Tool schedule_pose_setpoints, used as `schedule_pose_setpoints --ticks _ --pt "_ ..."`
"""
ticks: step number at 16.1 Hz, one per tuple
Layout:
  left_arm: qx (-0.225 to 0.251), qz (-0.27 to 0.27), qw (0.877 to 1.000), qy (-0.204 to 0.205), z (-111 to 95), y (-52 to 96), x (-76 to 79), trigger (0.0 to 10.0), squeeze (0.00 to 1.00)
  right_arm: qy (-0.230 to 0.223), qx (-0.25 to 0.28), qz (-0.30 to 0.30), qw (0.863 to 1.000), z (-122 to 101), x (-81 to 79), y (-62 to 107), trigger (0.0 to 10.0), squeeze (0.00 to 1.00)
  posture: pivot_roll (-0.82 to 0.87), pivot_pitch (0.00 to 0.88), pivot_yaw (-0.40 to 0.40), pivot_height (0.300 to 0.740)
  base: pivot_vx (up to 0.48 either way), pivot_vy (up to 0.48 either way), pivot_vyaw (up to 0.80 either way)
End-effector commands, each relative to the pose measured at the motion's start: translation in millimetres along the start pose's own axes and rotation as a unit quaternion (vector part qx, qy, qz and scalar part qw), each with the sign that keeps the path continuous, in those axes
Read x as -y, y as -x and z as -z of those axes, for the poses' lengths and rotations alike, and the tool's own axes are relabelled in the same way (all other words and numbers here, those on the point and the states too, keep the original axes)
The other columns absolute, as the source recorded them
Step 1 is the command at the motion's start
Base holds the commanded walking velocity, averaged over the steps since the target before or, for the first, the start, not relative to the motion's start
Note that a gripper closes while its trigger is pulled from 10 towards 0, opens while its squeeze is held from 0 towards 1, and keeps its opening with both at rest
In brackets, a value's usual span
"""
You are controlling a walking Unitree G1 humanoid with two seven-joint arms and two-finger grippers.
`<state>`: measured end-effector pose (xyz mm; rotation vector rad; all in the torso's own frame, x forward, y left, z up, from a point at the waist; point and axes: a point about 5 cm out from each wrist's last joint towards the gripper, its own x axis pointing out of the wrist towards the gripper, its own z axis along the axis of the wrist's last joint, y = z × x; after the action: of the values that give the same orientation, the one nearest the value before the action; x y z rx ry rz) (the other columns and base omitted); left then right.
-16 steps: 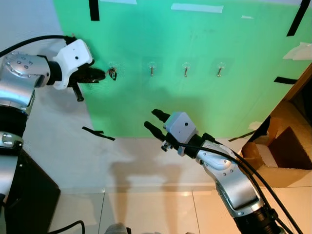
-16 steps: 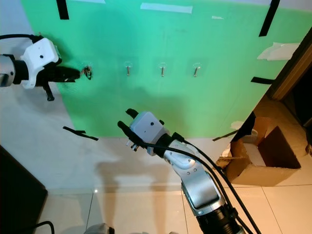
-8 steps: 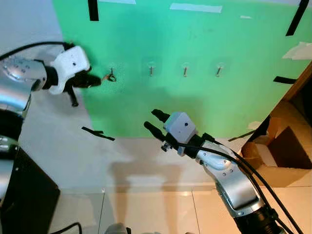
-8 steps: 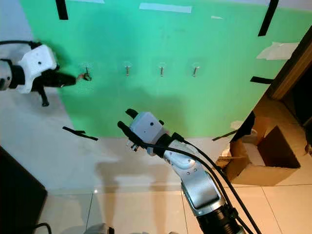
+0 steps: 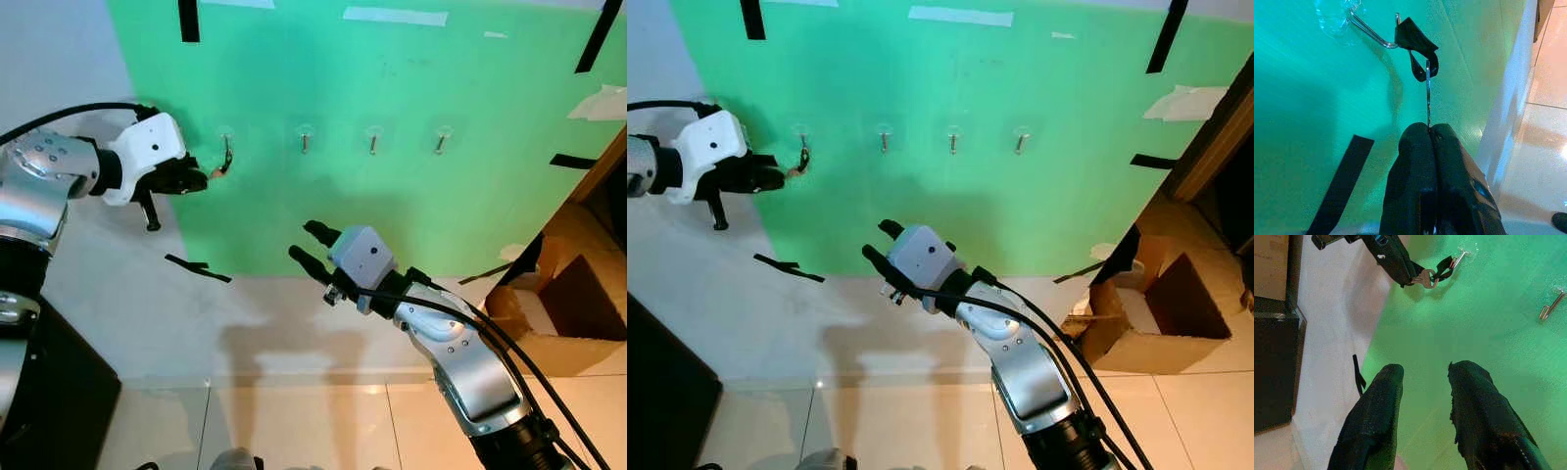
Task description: Hang keys on a hook
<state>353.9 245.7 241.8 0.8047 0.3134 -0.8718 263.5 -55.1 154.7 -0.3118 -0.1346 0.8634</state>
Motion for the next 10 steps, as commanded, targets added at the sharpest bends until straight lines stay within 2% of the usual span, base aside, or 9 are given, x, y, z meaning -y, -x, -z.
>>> schedule_pose_setpoints --ticks 1,7,8,9,10 --pt "0.006 -0.007 1.000 -0.005 -4.7 -0.4 -0.6 10.0 0.00 -0.006 0.015 0.007 1.000 -6.6 5.5 -0.3 10.0 0.00 0.05 0.000 -0.018 0.740 0.000 0.000 0.00" --pt "0.001 -0.018 1.000 0.002 -4.3 -0.9 -1.5 10.0 0.00 -0.022 0.032 0.007 0.999 -12.1 6.8 -1.4 10.0 0.00 0.05 0.000 -0.017 0.740 0.000 0.000 0.00" --pt "0.000 -0.019 1.000 0.004 -4.1 -1.1 -1.8 10.0 0.60 -0.023 0.033 0.008 0.999 -12.7 7.0 -1.5 10.0 0.00 0.05 0.000 -0.017 0.740 0.000 0.000 0.00" --pt "0.001 -0.020 1.000 0.009 -4.2 -1.4 -1.8 10.0 1.00 -0.023 0.033 0.008 0.999 -13.0 7.5 -1.5 10.0 0.00 0.05 0.000 -0.017 0.740 0.000 0.000 0.00" --pt "0.002 -0.020 1.000 0.013 -4.2 -1.6 -1.9 10.0 1.00 -0.023 0.034 0.009 0.999 -13.4 7.6 -1.6 10.0 0.00 0.05 0.000 -0.017 0.740 0.000 0.000 0.00"
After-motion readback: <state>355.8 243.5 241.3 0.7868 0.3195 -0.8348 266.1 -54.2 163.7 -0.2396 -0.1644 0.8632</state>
